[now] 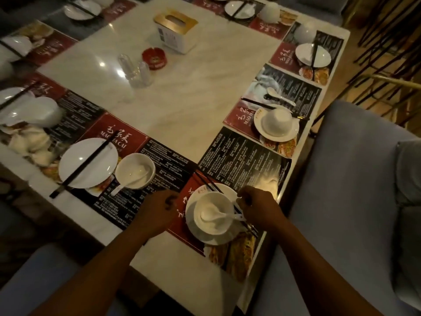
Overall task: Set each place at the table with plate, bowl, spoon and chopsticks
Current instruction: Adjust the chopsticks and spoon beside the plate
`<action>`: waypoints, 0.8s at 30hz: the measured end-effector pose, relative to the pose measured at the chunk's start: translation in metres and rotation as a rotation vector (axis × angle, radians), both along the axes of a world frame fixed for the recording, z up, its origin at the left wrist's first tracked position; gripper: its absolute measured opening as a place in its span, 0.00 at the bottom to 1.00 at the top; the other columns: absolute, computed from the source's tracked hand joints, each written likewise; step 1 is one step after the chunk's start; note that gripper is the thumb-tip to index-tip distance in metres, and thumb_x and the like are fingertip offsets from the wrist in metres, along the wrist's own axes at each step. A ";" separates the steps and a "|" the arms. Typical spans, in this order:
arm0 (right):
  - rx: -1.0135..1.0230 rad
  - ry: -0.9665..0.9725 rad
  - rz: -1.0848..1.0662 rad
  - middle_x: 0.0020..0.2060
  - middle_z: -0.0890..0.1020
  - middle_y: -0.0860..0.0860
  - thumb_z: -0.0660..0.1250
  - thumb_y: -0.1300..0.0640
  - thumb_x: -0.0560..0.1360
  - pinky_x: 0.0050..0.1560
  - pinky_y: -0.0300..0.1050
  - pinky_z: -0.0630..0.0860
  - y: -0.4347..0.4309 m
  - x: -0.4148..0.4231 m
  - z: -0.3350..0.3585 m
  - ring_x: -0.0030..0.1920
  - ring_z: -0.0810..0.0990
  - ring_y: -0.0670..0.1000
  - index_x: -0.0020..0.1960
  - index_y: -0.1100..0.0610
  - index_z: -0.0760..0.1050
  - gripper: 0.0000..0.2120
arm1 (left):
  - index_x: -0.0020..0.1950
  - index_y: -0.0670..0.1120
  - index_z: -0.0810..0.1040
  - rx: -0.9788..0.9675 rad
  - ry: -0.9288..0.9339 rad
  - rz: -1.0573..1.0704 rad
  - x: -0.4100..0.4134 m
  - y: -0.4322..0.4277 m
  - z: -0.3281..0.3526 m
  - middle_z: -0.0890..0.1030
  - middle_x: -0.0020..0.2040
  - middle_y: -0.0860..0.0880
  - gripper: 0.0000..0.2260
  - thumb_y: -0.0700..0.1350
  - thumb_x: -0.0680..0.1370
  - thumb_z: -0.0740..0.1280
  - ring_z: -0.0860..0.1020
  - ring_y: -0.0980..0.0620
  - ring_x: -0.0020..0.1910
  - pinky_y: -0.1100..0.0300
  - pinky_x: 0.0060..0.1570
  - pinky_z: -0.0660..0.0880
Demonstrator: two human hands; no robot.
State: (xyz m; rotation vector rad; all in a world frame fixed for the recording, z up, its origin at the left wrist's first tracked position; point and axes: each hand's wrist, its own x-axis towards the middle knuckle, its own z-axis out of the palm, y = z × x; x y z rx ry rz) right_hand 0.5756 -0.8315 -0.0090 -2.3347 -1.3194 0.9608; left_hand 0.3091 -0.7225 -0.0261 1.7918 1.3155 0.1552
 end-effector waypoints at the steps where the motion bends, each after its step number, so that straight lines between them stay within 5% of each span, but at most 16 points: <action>1: -0.004 0.016 -0.008 0.45 0.83 0.47 0.67 0.53 0.79 0.40 0.39 0.79 -0.003 -0.001 0.000 0.39 0.81 0.42 0.55 0.49 0.79 0.06 | 0.59 0.54 0.79 -0.017 -0.002 0.020 -0.005 -0.004 -0.001 0.80 0.52 0.57 0.11 0.42 0.79 0.68 0.79 0.60 0.49 0.63 0.47 0.78; 6: 0.004 0.022 -0.045 0.46 0.82 0.46 0.67 0.52 0.79 0.40 0.36 0.75 -0.011 -0.003 0.011 0.42 0.80 0.42 0.56 0.49 0.79 0.06 | 0.60 0.54 0.78 -0.034 -0.013 0.100 -0.011 -0.024 -0.009 0.80 0.53 0.56 0.11 0.44 0.79 0.67 0.79 0.58 0.50 0.63 0.44 0.77; 11: -0.021 -0.121 0.018 0.40 0.80 0.45 0.66 0.52 0.78 0.36 0.37 0.72 -0.013 0.001 0.022 0.43 0.81 0.48 0.46 0.49 0.78 0.04 | 0.53 0.59 0.77 -0.032 -0.107 0.138 -0.003 -0.046 -0.008 0.79 0.48 0.59 0.10 0.43 0.80 0.66 0.80 0.58 0.49 0.65 0.43 0.76; 16: -0.118 0.020 -0.038 0.42 0.84 0.49 0.69 0.50 0.78 0.25 0.33 0.72 -0.031 -0.021 0.014 0.30 0.82 0.42 0.52 0.50 0.78 0.05 | 0.56 0.54 0.80 -0.013 -0.105 0.155 0.003 -0.054 -0.013 0.83 0.51 0.51 0.09 0.43 0.80 0.64 0.79 0.55 0.46 0.62 0.42 0.77; 20: -0.060 0.137 -0.139 0.40 0.85 0.51 0.69 0.57 0.78 0.36 0.45 0.83 -0.039 -0.037 0.003 0.37 0.85 0.48 0.49 0.52 0.80 0.01 | 0.65 0.51 0.77 -0.078 -0.138 0.196 0.009 -0.061 -0.012 0.80 0.58 0.51 0.13 0.45 0.81 0.64 0.78 0.53 0.54 0.60 0.49 0.76; 24: 0.034 0.219 -0.224 0.37 0.86 0.52 0.67 0.59 0.80 0.33 0.42 0.80 -0.036 -0.035 0.014 0.35 0.84 0.49 0.48 0.55 0.81 0.05 | 0.65 0.51 0.76 -0.080 -0.141 0.194 0.010 -0.063 -0.010 0.80 0.57 0.51 0.13 0.45 0.81 0.65 0.78 0.53 0.53 0.61 0.46 0.75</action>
